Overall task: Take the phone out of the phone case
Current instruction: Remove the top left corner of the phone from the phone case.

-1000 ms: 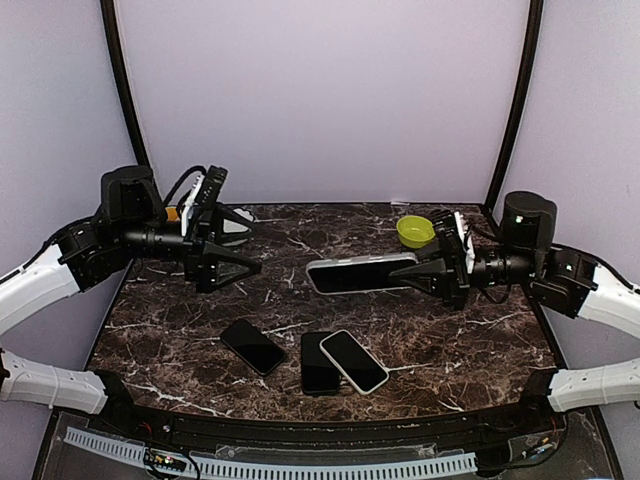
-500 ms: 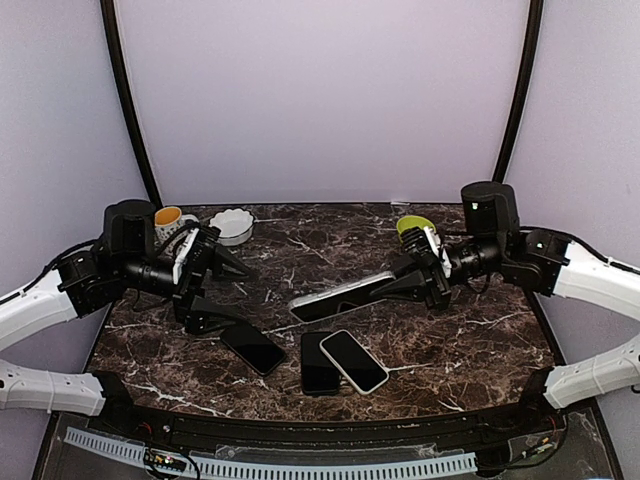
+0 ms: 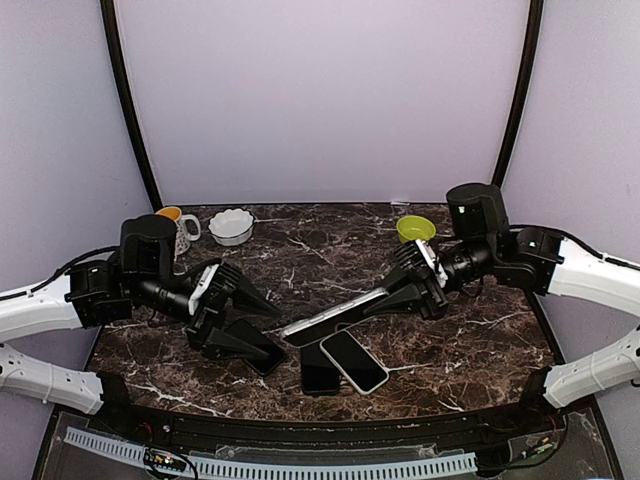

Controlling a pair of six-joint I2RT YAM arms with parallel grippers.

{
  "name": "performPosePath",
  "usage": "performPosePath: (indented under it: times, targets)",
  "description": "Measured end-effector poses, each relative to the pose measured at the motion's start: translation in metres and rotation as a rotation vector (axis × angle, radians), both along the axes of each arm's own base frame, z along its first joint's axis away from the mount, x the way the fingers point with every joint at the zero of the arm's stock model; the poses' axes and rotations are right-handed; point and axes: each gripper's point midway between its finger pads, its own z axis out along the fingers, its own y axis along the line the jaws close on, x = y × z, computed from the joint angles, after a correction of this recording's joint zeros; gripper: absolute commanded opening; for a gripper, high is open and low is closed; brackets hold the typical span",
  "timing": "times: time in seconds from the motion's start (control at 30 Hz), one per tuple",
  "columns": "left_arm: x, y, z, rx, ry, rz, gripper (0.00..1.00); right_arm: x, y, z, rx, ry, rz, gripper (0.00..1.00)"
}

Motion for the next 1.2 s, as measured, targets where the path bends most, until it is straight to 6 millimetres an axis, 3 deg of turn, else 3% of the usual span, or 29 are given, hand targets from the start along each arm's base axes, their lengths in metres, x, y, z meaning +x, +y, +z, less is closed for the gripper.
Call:
performPosePath:
  times: [0.27, 0.8, 1.2]
  targets:
    - [-0.012, -0.016, -0.007, -0.003, -0.015, 0.007, 0.53, -0.015, 0.006, -0.006, -0.02, -0.006, 0.028, 0.0]
    - [-0.01, -0.021, -0.011, 0.01, -0.028, 0.03, 0.25, -0.01, 0.01, -0.011, -0.032, -0.049, -0.003, 0.0]
    - [-0.006, -0.021, -0.022, 0.052, -0.033, 0.037, 0.21, -0.009, 0.009, -0.018, -0.052, -0.092, -0.006, 0.0]
